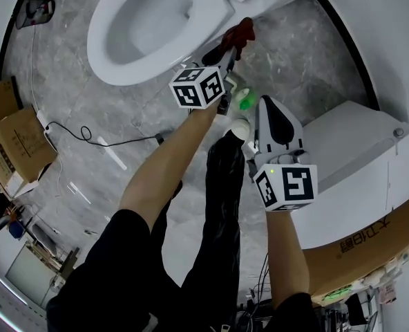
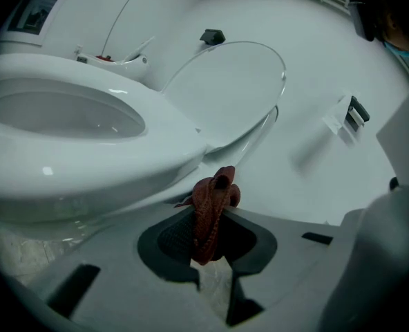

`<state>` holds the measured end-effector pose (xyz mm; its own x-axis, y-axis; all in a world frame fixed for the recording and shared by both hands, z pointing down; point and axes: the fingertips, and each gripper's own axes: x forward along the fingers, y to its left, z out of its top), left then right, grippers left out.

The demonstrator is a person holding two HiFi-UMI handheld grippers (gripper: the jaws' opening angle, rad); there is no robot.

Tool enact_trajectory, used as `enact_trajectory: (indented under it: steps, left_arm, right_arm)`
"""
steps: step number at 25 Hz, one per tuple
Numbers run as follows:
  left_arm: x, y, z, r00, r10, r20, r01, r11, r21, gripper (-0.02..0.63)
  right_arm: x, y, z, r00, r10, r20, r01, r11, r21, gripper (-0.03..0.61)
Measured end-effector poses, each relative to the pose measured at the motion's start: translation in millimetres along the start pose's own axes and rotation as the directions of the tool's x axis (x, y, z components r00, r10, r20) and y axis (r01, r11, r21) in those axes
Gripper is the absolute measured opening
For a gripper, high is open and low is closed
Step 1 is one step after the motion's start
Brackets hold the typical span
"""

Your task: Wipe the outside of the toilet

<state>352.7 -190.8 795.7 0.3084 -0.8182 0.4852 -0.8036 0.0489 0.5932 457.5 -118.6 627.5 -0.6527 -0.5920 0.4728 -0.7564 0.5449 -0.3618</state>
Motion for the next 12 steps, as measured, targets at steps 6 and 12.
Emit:
enact_trajectory:
  steps: [6, 12]
  left_arm:
    - [-13, 25, -7, 0.999, 0.033, 0.026, -0.031, 0.996, -0.087, 0.064]
    - [-35, 50, -8, 0.997, 0.052, 0.063, -0.044, 0.992, -0.121, 0.064]
  right_arm:
    - [1, 21, -14, 1.000, -0.005, -0.028, 0.004, 1.000, -0.014, 0.003]
    - [11, 44, -27, 0.998, 0.004, -0.057, -0.007, 0.999, -0.040, 0.003]
